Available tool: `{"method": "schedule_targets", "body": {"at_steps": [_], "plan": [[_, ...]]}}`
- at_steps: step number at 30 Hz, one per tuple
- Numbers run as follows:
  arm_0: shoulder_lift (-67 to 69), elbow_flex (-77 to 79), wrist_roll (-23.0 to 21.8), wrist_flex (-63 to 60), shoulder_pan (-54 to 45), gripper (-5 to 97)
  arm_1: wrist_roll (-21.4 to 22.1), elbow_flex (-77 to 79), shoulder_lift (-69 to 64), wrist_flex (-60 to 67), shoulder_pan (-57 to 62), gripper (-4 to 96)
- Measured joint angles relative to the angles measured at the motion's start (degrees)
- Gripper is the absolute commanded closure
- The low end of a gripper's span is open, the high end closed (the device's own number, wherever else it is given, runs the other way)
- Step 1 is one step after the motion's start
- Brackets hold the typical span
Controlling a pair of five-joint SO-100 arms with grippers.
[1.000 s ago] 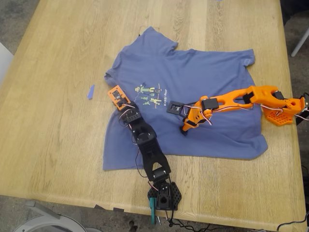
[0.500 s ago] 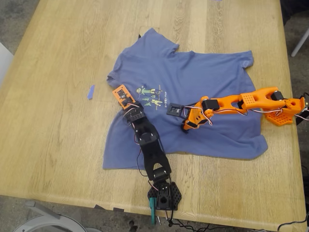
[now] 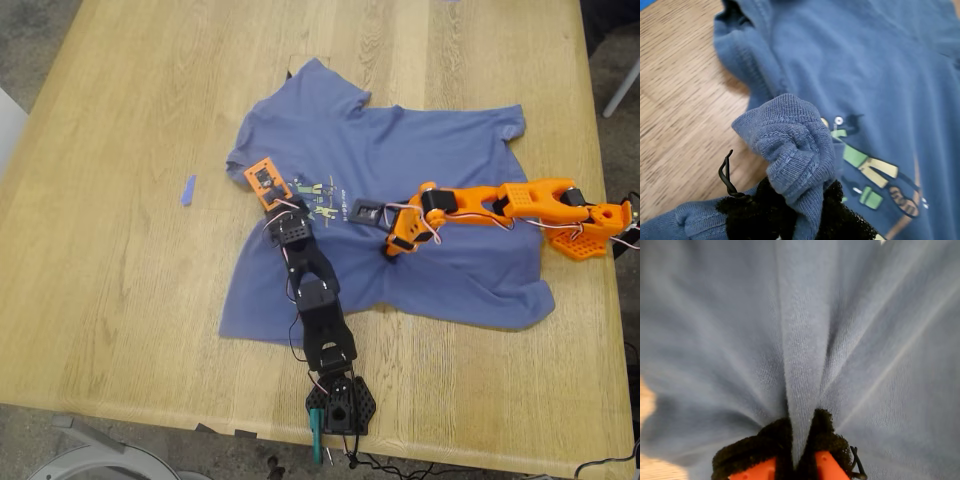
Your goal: Fold a T-shirt
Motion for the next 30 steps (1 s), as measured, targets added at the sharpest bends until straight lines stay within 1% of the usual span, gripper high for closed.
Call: {"method": "schedule_targets", "body": {"at_steps": [5,9,14,26,30], "plan": [[3.2,0.0,0.0,0.6,1.5,92,-0.1,0.1,4.5,-2.2,0.6,91.4],[6.7,0.1,0.0,0.6,2.2,92,-1.1,0.1,7.8,-4.0,2.6,91.4],[10.6,0.1,0.0,1.1,3.5,92,-1.2,0.1,10.7,-6.2,5.2,91.4],[20.0,0.1,0.0,1.5,10.0,92,-1.8,0.2,11.4,-12.9,14.2,91.4],[23.7,0.1,0.6,1.5,11.9,92,-2.1,1.6,11.5,-16.3,18.1,91.4]]}}
